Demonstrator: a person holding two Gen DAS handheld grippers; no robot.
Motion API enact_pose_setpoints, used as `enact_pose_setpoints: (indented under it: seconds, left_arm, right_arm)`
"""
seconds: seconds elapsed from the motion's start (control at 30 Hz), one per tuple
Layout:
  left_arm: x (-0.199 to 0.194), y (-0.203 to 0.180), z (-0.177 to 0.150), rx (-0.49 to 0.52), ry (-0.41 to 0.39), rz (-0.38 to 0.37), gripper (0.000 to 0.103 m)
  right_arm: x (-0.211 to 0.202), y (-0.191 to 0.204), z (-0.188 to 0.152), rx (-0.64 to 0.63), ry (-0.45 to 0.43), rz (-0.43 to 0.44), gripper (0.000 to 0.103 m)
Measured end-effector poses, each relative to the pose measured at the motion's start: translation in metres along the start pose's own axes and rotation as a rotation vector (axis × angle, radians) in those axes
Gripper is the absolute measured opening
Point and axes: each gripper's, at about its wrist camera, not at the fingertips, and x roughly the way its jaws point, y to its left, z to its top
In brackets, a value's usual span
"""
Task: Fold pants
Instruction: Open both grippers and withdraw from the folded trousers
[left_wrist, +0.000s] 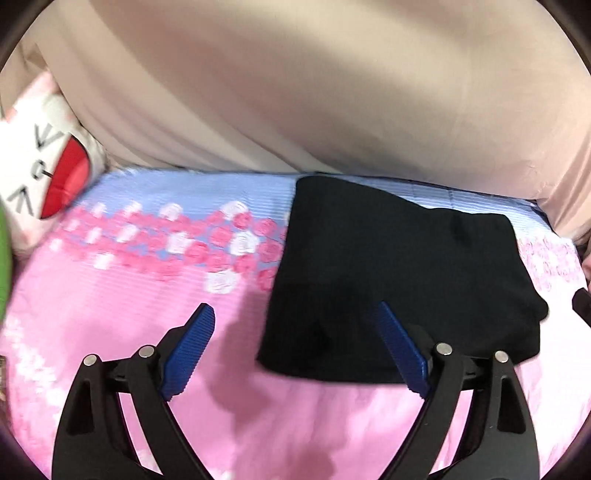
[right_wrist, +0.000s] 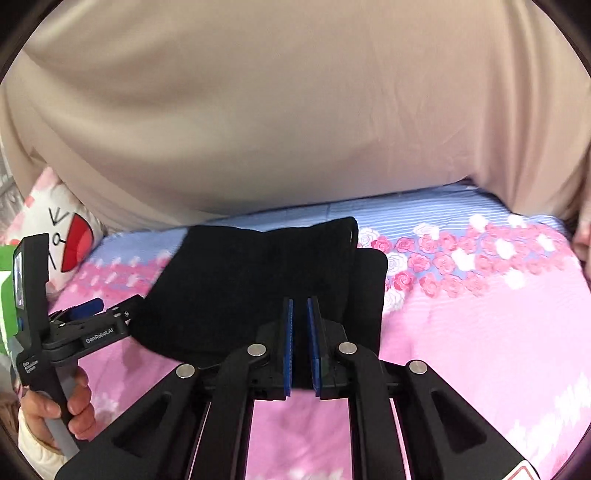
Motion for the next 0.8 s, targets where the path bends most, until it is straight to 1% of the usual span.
enact_pose_setpoints:
  seconds: [0.1, 0.13, 0.17, 0.2, 0.23, 0.3, 0.37, 0.43, 0.53, 0.6, 0.7, 0.8]
  left_arm:
    - [-0.031, 0.005, -0.010, 0.004, -0.012, -0.003, 0.090]
    - [-0.035, 0.006, -0.011, 0.004, -0.012, -0.006, 0.091]
    - [-0.043, 0.007, -0.016, 0.010, -0.014, -0.006, 0.091]
    - [-0.050, 0.007, -0.021, 0.017, -0.017, -0.002, 0.091]
    - [-0.061, 0.006, -0.028, 0.028, -0.029, 0.008, 0.091]
    - [-0.076, 0.005, -0.038, 0.044, -0.056, 0.014, 0.092]
    - [-0.086, 0.003, -0.046, 0.057, -0.067, 0.012, 0.097]
    - [-0.099, 0.000, -0.059, 0.076, -0.092, 0.005, 0.098]
    - [-0.111, 0.000, -0.083, 0.088, -0.107, 0.004, 0.098]
    - [-0.112, 0.003, -0.100, 0.079, -0.090, -0.023, 0.098]
    - [-0.112, 0.013, -0.124, 0.033, -0.058, -0.052, 0.098]
    - [-0.117, 0.017, -0.139, 0.017, -0.082, -0.051, 0.098]
  right_arm:
    - [-0.020, 0.014, -0.004, -0.015, -0.056, -0.075, 0.013]
    - [-0.026, 0.017, -0.008, -0.021, -0.071, -0.097, 0.020]
    - [-0.031, 0.021, -0.014, -0.015, -0.088, -0.114, 0.025]
    - [-0.036, 0.023, -0.020, -0.016, -0.093, -0.112, 0.033]
    - [-0.042, 0.025, -0.026, -0.014, -0.095, -0.109, 0.036]
    - [-0.047, 0.028, -0.035, -0.011, -0.098, -0.107, 0.036]
    - [-0.053, 0.032, -0.046, -0.014, -0.093, -0.112, 0.041]
    - [-0.057, 0.033, -0.058, -0.007, -0.092, -0.105, 0.057]
    - [-0.066, 0.032, -0.076, 0.014, -0.098, -0.117, 0.067]
    - [-0.072, 0.028, -0.091, 0.023, -0.102, -0.117, 0.069]
    - [-0.077, 0.021, -0.113, 0.036, -0.087, -0.138, 0.070]
    - [-0.079, 0.014, -0.127, 0.070, -0.066, -0.121, 0.070]
